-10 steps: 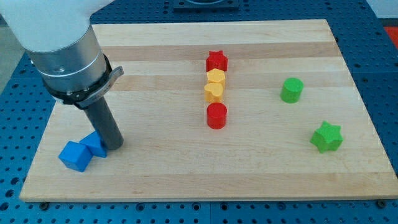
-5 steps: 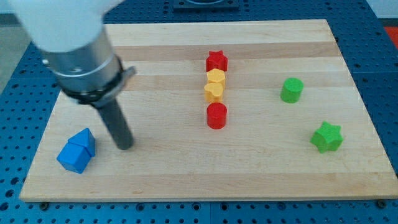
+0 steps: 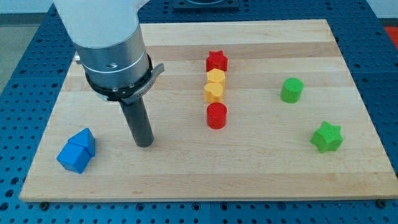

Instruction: Place the arm in between the yellow blocks

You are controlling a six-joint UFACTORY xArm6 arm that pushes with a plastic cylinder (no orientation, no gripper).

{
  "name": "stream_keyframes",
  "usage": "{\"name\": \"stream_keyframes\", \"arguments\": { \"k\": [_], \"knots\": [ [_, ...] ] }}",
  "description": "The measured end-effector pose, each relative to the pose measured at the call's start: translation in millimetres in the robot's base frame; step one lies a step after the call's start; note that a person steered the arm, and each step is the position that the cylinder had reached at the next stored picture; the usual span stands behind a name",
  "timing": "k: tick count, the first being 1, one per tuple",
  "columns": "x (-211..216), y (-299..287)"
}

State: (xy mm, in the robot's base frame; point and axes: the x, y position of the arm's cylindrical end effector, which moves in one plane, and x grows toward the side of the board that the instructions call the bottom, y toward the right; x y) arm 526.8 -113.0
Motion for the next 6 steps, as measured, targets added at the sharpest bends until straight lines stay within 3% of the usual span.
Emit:
{"name": "stream_keyframes", "arguments": {
  "k": [6],
  "knots": [
    [-4.4,0.0]
  ]
}}
